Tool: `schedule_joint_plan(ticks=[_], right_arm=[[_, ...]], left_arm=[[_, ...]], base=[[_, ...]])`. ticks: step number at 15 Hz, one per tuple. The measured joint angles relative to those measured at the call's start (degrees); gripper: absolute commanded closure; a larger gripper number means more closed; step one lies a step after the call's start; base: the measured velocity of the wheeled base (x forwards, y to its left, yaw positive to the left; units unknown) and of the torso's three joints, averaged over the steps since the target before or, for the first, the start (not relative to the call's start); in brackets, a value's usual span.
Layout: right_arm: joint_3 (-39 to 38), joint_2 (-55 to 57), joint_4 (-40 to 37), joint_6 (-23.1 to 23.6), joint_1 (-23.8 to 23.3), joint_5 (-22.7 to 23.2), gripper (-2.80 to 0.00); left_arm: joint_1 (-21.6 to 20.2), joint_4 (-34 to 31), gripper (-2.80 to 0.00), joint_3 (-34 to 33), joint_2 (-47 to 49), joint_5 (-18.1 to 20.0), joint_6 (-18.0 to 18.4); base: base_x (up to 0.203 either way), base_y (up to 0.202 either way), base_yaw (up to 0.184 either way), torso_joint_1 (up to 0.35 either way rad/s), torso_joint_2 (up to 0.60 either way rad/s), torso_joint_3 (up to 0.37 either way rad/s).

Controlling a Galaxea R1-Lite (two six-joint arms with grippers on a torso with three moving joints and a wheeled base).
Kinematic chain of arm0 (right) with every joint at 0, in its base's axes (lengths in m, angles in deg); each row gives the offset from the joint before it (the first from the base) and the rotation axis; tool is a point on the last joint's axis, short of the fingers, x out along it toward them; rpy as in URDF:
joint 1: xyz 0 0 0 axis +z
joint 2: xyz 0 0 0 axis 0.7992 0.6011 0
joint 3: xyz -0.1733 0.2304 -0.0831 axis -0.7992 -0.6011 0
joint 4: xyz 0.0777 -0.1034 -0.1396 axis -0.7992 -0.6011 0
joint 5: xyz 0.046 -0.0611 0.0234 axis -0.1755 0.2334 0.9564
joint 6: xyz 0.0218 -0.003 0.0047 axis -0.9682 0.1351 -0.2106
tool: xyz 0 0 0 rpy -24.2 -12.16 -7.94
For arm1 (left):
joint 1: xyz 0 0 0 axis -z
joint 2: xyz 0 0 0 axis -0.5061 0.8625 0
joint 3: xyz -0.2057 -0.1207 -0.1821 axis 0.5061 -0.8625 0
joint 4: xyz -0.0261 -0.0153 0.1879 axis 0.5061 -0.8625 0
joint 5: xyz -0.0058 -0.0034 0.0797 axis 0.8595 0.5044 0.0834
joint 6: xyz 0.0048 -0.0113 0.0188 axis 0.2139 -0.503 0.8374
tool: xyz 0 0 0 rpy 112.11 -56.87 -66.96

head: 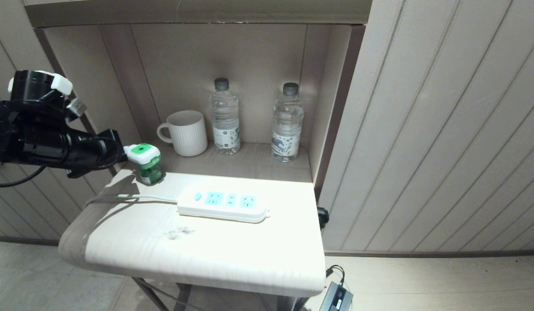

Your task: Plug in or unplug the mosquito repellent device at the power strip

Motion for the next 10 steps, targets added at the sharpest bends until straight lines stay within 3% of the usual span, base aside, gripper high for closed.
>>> schedule_joint_plan(ticks=[10], right_arm=[[0.0,0.0,0.0,0.0,0.0,0.0,0.00]], left_arm=[[-1.0,3.1,0.00,1.1,3.1,1.4,0.0]], base=[[0.000,0.000,0.000,0.000,0.00,0.000]])
